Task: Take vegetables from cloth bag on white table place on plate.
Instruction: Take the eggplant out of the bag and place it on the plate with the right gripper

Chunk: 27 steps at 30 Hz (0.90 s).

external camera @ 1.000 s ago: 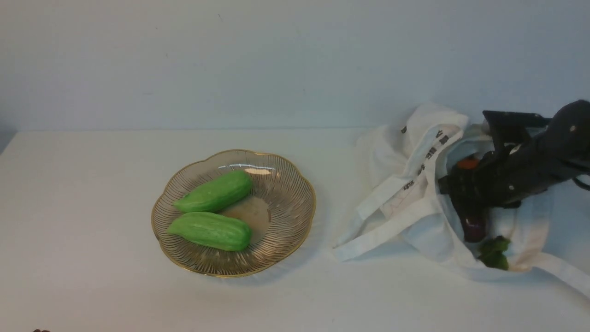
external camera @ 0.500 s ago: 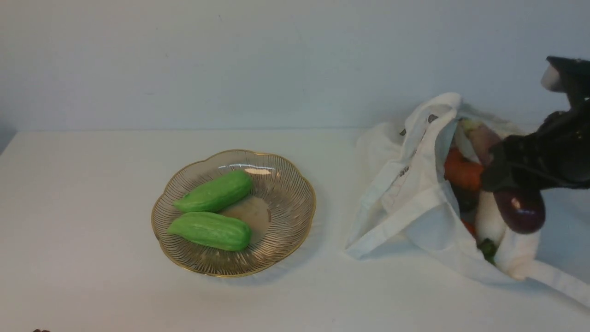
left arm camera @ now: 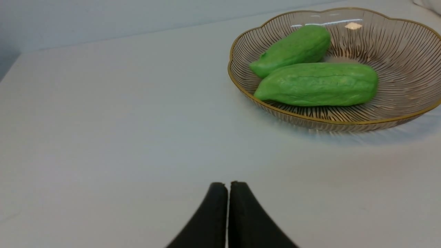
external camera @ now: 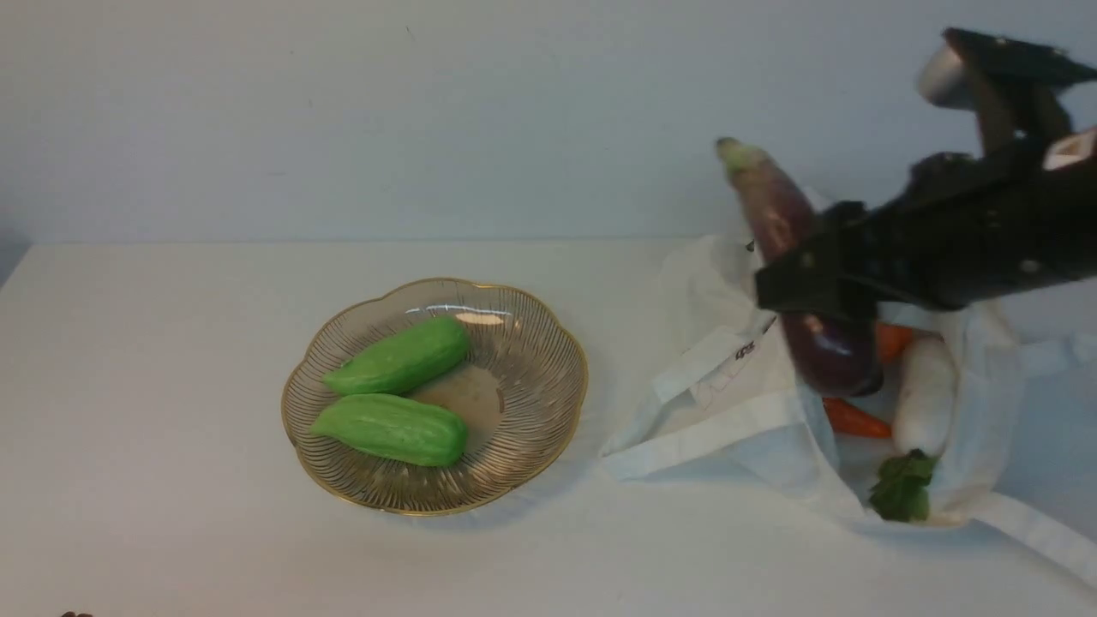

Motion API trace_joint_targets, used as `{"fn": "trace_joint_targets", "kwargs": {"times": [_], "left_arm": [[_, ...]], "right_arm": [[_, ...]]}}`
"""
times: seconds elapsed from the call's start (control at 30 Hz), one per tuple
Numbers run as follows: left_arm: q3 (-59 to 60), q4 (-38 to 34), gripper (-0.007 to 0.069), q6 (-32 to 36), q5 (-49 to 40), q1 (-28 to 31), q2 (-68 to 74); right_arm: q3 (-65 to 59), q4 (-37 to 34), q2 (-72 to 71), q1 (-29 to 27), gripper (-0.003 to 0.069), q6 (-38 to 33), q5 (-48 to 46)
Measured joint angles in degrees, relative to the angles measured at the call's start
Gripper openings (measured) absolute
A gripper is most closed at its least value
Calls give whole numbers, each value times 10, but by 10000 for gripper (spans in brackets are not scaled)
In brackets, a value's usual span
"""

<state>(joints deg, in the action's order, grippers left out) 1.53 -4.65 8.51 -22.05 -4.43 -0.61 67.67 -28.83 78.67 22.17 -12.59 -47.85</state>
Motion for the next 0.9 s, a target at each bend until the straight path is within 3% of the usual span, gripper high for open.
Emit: {"fn": "trace_joint_targets", "kwargs": {"times": [0.03, 0.23, 0.4, 0.63, 0.7, 0.9], "left_arm": [[0, 0, -8, 0, 0, 0, 0], [0, 0, -8, 0, 0, 0, 0], [0, 0, -8, 0, 0, 0, 0], [0, 0, -8, 0, 0, 0, 0], [0, 0, -8, 0, 0, 0, 0], [0, 0, -8, 0, 0, 0, 0]], "right_arm": [[36, 1, 37, 46, 381, 0, 10], [166, 67, 202, 130, 381, 52, 23], [241, 124, 311, 144, 381, 126, 22], [318, 143, 411, 145, 383, 155, 12], [336, 143, 427, 145, 409, 159, 2], [363, 153, 436, 145, 631, 176, -25]]}}
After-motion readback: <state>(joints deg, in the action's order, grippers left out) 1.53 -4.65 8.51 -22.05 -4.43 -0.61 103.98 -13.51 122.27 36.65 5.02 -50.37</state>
